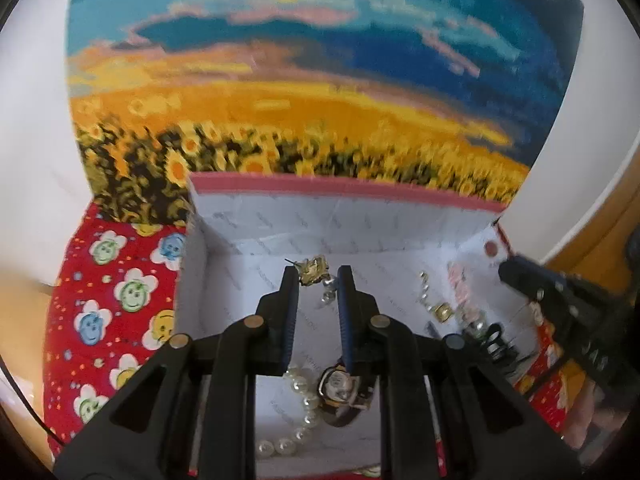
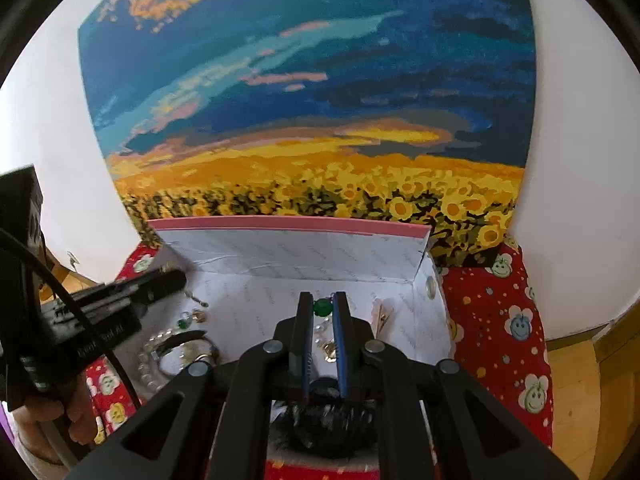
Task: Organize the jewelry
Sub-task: 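Carry both held earrings into the pink box, then open both grippers to release the earrings into the box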
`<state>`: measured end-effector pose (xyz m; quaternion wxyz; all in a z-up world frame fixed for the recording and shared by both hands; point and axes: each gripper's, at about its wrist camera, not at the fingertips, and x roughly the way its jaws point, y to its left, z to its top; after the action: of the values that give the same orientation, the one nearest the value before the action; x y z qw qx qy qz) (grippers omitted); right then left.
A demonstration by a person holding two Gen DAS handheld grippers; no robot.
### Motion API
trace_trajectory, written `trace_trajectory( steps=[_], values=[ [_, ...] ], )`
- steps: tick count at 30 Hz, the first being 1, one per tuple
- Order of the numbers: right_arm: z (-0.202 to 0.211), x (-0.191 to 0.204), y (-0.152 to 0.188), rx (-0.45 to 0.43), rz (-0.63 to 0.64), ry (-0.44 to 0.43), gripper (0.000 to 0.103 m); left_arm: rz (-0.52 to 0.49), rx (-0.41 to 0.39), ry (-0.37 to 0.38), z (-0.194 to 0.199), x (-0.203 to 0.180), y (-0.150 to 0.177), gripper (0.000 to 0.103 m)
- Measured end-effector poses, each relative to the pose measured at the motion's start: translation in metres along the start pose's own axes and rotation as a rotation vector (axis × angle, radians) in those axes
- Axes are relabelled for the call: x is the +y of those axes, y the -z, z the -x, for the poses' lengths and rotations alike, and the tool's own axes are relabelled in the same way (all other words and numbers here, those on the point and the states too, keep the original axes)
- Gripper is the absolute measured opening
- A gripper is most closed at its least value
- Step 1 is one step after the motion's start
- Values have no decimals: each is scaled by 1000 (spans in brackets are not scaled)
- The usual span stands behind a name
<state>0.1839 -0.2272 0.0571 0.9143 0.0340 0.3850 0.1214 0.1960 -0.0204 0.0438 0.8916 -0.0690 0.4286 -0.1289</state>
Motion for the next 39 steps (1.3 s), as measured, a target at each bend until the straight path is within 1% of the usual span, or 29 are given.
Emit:
trace_trajectory(
  steps=[2,7,9,13,16,18,19,20,22,23,25,27,30,32,35,39],
  values=[
    [-10,-2,-1,12,0,8,11,-12,17,-17,-8,2,0,11],
    [-37,-7,-3,50,3,30,11,-2,51,-30,-23,8,2,11],
    [-44,-7,-3,58,0,31,11,-13,65,-40,-29,9,3,11],
    [-51,-7,-2,66,-9,24,11,-12,84,-39,-36,12,5,11],
    [-54,-6,-2,71,-18,18,12,-15,80,-41,-35,10,5,12],
    [-52,-9,-1,72,-28,13,13,-11,76,-37,-32,9,3,18],
    [-51,-8,-1,72,-30,12,14,-8,74,-36,-32,8,1,27],
    [-49,-9,-1,71,-30,9,18,-4,67,-32,-30,7,0,33],
    [-46,-8,0,67,-32,7,23,-5,55,-38,-24,6,-2,41],
    [-42,-7,0,62,-35,5,26,-8,49,-41,-21,5,-2,42],
    [-35,-5,1,52,-45,5,32,-13,40,-41,-15,5,-4,43],
    [-26,-4,3,41,-57,1,41,-9,33,-39,-6,2,-5,44],
    [-6,-4,6,17,-78,-15,49,-10,16,-43,8,0,-5,46],
    [8,-1,9,3,-82,-27,52,-20,1,-38,23,1,-1,49],
    [30,5,15,-22,-78,-34,59,-33,-5,-53,41,0,7,49],
    [53,14,26,-46,-72,-58,62,-39,-9,-58,66,-2,23,49]
  ],
)
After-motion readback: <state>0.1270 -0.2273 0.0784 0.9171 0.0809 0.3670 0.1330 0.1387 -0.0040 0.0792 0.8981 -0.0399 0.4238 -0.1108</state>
